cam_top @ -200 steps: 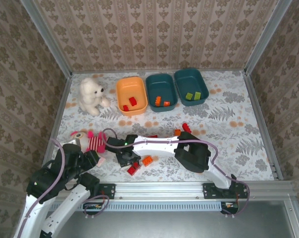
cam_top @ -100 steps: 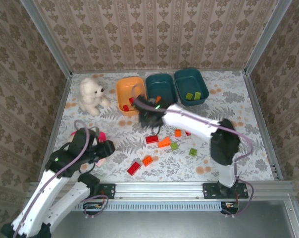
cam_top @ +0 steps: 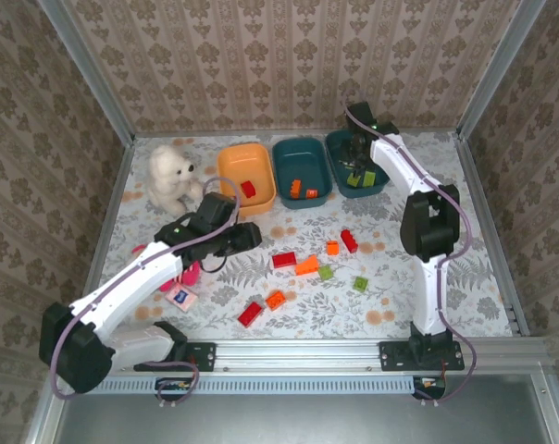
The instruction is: Sort the legos into containers by color
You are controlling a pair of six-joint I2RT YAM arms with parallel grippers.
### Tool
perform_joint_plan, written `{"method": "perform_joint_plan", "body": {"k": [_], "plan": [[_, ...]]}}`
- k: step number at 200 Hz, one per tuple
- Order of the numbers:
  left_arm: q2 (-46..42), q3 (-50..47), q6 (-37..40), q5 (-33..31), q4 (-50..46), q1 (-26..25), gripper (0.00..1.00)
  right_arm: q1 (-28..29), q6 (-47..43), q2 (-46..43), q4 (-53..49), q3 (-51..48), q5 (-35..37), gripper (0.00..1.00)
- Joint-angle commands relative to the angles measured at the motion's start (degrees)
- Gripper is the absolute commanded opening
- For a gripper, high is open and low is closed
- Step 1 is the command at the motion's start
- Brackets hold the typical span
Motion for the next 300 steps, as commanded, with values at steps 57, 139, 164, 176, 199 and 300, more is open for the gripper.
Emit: {"method": "perform_joint_plan", "body": {"k": [57,139,164,176,199,300], "plan": [[5.3,4.5,-0.2,-3.6,2.6,-1.0,0.57,-5.0,-2.1,15.6,1.4,13.0,-13.4,0.26],[3.5,4.1,2.7,-3.8,-3.4,-0.6,0.6,-4.9,-2.1,14.5,-1.3,17.4,-12.1,0.52],[2.4,4.6,5.1,-3.1,-7.0,-0.3,0.62,-4.1,-2.4,8.5,-0.7,16.7,-9.7,0.57],[1.3,5.4,6.4,-3.1,-9.5,0.3,0.64,-3.8,-2.2,4.4,0.9,14.9,-8.9,0.59],[-1.8,6.7,8.1,-3.4,-15.9,1.9,0.65,-2.1,-1.0,-4.9,6.1,7.6,-7.4,0.64],[-1.6,-2.5,6.7,1.1,-30.2,-10.3,0.68,18.0,-0.4,-52.8,32.2,-58.4,-20.3,0.73]]}}
